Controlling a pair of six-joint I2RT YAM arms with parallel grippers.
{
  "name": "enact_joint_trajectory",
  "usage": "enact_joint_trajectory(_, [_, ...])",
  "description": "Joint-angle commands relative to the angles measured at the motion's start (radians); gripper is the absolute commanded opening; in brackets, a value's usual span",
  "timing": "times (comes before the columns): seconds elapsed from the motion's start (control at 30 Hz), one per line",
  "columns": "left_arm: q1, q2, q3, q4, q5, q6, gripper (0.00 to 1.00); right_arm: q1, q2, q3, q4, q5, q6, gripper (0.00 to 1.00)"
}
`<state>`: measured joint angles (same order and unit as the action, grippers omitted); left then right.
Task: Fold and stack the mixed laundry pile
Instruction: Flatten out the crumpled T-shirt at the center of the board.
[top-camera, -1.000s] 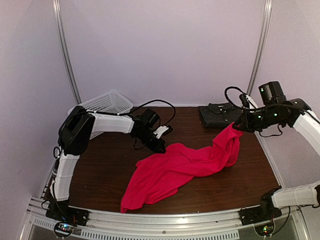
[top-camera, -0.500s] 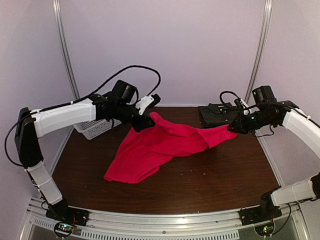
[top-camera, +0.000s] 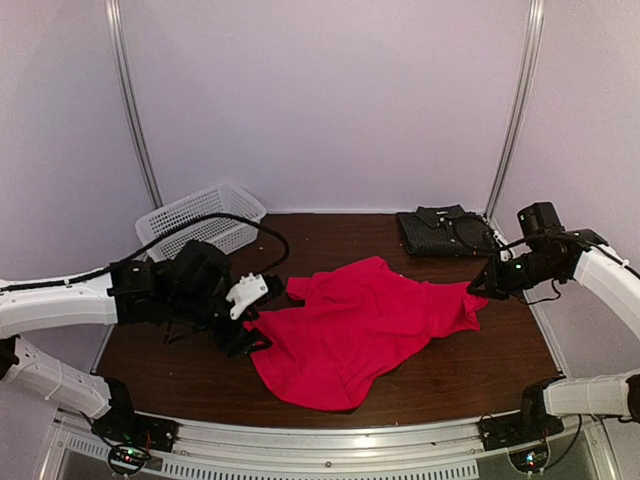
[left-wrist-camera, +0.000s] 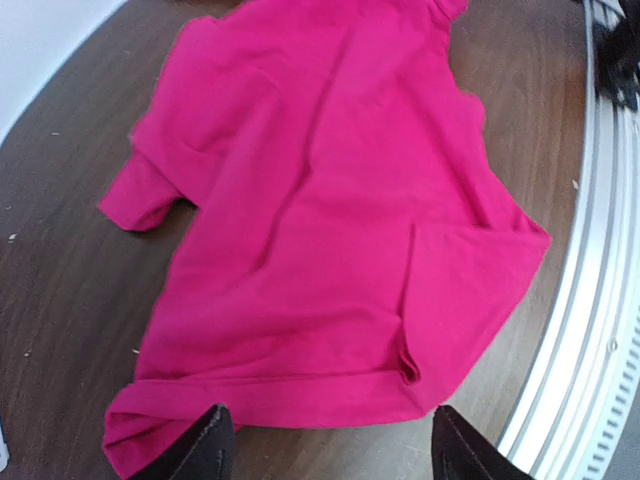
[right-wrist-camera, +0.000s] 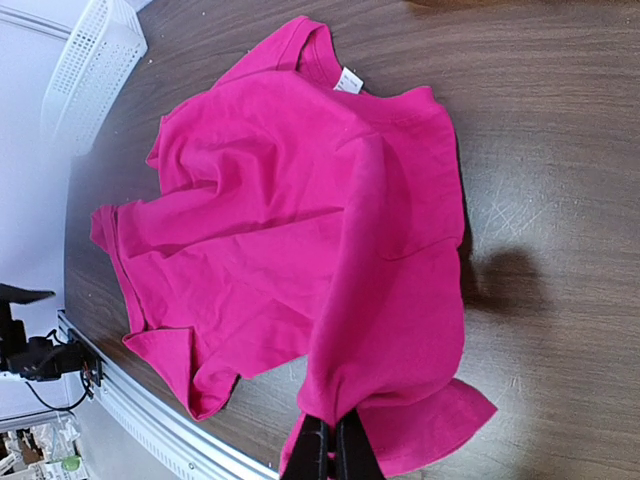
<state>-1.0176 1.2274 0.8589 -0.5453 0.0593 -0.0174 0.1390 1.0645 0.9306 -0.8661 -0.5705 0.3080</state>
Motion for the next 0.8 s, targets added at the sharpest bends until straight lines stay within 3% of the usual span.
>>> enact_joint_trajectory(0.0, [0.102, -0.016, 0.003, 0.12, 0.032, -0.116, 0.68, -0.007, 0.008, -0.01, 0.016, -0.045, -0.025, 0.0])
enact_joint_trajectory(0.23, [0.086, 0.203, 0.121, 0.115, 0.273, 0.024, 0.5, -0.007, 0.015, -0.006, 0.017, -0.052, -0.028, 0.0])
enact_joint_trajectory(0.5, [-0.013, 0.512, 0.296, 0.119, 0.364, 0.21, 0.47, -0.007, -0.005, -0.026, 0.024, -0.058, -0.006, 0.0])
enact_joint_trajectory(0.77, [-0.033, 0.673, 0.382, 0.16, 0.376, 0.411, 0.46, -0.007, -0.034, -0.044, 0.016, -0.064, 0.013, 0.0])
